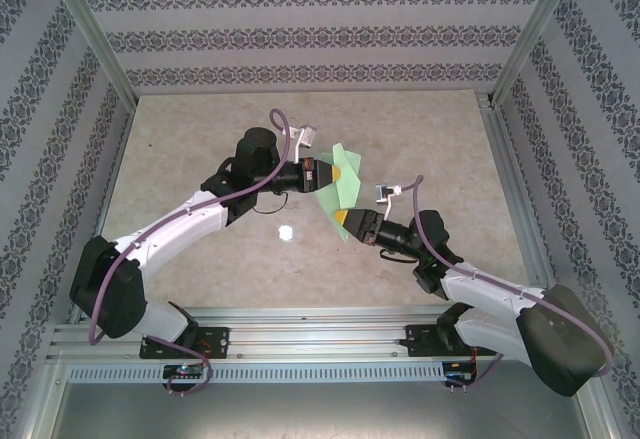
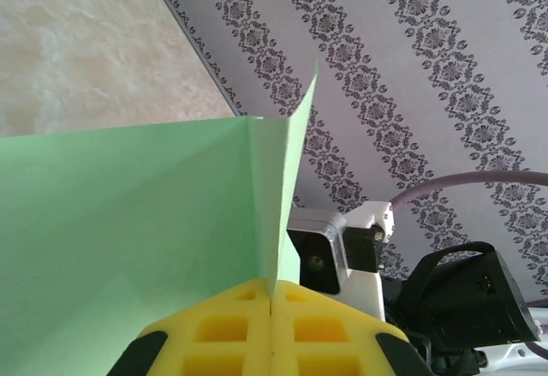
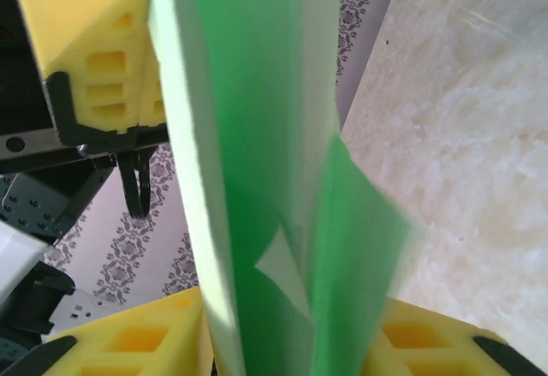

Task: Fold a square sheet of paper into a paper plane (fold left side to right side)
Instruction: Turn over the paper at the center of the table.

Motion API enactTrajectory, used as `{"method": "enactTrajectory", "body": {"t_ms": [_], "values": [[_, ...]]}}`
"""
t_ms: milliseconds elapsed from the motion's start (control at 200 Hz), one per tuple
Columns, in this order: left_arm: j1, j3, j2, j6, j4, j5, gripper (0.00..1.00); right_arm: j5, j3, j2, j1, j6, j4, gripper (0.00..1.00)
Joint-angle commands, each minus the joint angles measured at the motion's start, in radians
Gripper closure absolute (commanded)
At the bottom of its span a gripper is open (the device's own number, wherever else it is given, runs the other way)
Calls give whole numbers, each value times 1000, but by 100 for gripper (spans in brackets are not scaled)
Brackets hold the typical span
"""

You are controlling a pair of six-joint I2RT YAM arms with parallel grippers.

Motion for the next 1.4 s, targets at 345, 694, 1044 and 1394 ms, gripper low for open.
{"method": "enactTrajectory", "body": {"t_ms": [345,694,1044,1394], "values": [[64,-5,-117,43,-75,-26,53,94,71,-212,4,-223,-515,92],[200,-47,-481,223,-618,-555,27,840,537,-32,246,-548,-1541,97],[220,-180,-662,159,-816,-935,17,1342,1092,732,482,-425,-2143,94],[259,-206,-645,167,-832,-917,14,1213,1278,1034,523,-517,-2079,66]]}}
